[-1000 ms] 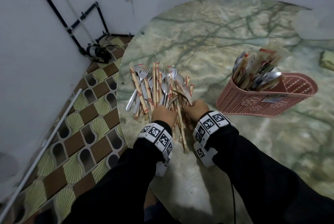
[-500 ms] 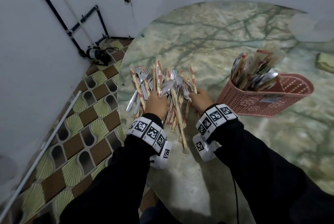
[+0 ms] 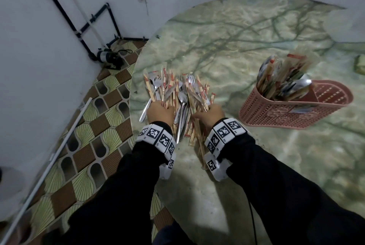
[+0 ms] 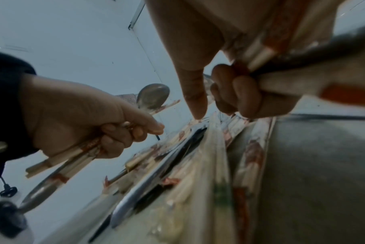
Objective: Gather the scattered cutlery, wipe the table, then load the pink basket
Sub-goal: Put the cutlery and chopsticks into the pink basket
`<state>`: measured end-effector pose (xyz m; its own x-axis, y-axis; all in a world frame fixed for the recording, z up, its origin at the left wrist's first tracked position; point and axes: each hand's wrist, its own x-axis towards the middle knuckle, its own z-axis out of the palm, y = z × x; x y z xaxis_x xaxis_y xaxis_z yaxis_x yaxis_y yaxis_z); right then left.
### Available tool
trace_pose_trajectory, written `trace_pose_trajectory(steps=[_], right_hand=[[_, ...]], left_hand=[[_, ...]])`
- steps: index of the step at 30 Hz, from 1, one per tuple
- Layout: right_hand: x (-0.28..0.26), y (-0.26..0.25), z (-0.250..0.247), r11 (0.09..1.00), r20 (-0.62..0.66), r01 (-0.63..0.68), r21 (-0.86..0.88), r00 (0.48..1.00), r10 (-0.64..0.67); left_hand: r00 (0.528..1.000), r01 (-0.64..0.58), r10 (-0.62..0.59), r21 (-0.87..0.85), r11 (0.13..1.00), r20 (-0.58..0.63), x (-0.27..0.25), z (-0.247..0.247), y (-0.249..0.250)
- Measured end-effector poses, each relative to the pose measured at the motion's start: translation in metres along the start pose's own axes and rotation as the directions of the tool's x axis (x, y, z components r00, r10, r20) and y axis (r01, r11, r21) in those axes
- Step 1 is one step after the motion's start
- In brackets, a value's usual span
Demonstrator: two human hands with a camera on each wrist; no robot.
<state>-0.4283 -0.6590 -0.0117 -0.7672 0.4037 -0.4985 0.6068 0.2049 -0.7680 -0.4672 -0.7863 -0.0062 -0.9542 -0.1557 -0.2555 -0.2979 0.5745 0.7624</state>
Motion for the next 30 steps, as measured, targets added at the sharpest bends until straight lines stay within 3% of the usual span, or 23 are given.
trace_pose_trajectory(steps=[7,12,18,23,30], right_hand=[[0.003,0.004,0.005,0.983,0.012,0.018,-0.184,1.0,-0.016],[0.007,0.005,0.002,0.976,0.032,0.022,-0.217,0.999,-0.016],[0.009,0.006,-0.001,0.996,0.084,-0.032,-0.088,0.996,0.039],[-0.001,0.001,-0.012,1.0,0.166,0.001,0.009,0.986,-0.002],[-0.008,-0.003,-0.024,0.982,0.061,0.07,0.176,0.995,-0.082]], left_hand=[[1.0,-0.016,0.011,0.248,0.969,0.021,0.005,0.007,0.001],[0.998,0.01,-0.026,0.258,0.966,0.059,0.013,0.005,0.0],[0.992,0.002,-0.019,0.135,0.991,0.124,0.008,0.001,0.001],[0.99,-0.026,0.021,0.036,0.999,0.14,0.002,-0.002,0.007],[0.975,-0.147,0.164,-0.118,0.982,0.152,-0.014,-0.012,0.02]])
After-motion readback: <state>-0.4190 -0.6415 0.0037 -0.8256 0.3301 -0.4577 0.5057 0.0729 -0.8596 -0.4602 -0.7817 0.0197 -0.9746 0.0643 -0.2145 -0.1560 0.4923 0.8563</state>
